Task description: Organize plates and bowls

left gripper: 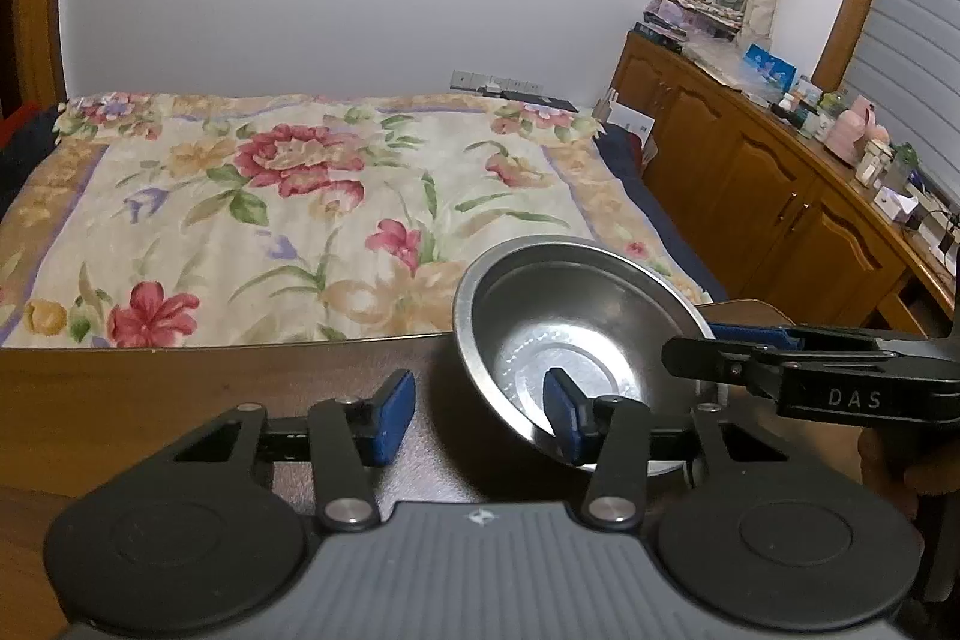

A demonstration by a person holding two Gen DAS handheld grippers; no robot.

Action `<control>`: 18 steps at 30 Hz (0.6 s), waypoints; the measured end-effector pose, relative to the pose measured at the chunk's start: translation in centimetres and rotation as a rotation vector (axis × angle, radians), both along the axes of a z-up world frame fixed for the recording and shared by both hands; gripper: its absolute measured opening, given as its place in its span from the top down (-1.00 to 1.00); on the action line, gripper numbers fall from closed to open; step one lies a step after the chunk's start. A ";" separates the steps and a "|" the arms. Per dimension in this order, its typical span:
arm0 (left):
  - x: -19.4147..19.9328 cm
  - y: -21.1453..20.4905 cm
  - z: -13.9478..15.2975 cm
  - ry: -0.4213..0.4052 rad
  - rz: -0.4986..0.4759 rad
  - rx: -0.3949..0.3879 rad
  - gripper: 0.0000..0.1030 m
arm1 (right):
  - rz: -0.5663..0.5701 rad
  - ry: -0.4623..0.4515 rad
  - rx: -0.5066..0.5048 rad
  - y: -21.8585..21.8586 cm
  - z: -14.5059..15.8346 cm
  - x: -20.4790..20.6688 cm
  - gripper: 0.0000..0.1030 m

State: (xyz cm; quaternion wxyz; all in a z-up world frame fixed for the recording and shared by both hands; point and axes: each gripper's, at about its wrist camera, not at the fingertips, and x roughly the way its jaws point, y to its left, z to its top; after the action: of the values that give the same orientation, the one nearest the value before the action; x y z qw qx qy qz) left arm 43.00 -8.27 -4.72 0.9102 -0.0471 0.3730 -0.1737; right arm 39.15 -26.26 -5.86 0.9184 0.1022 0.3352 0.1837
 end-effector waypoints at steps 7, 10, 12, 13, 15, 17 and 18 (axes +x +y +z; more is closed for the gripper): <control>0.3 0.2 0.0 0.018 -0.014 -0.031 0.46 | 0.023 0.028 0.035 0.1 -0.3 0.5 0.31; 0.1 0.0 0.3 0.037 -0.026 -0.039 0.58 | 0.039 0.043 0.062 0.1 -0.3 0.5 0.58; -0.3 -0.1 0.8 0.044 -0.030 -0.051 0.58 | 0.017 0.040 0.057 0.1 0.0 0.2 0.60; -0.6 -0.1 1.1 0.038 -0.033 -0.049 0.59 | 0.017 0.036 0.058 0.0 0.2 0.0 0.61; -1.2 -0.2 1.9 0.027 -0.044 -0.054 0.60 | 0.019 0.033 0.067 -0.3 0.7 -0.4 0.64; -1.9 -0.2 2.8 0.017 -0.055 -0.065 0.61 | 0.016 0.027 0.075 -0.6 1.5 -0.9 0.66; -2.3 -0.3 3.3 0.010 -0.061 -0.067 0.61 | 0.015 0.022 0.077 -0.7 2.0 -1.2 0.66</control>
State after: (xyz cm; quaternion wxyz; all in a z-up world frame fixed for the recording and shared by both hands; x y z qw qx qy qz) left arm 40.65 -8.53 -1.46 0.9005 -0.0673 0.3730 -0.2134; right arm 37.95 -26.91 -3.89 0.9087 0.1371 0.3386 0.2023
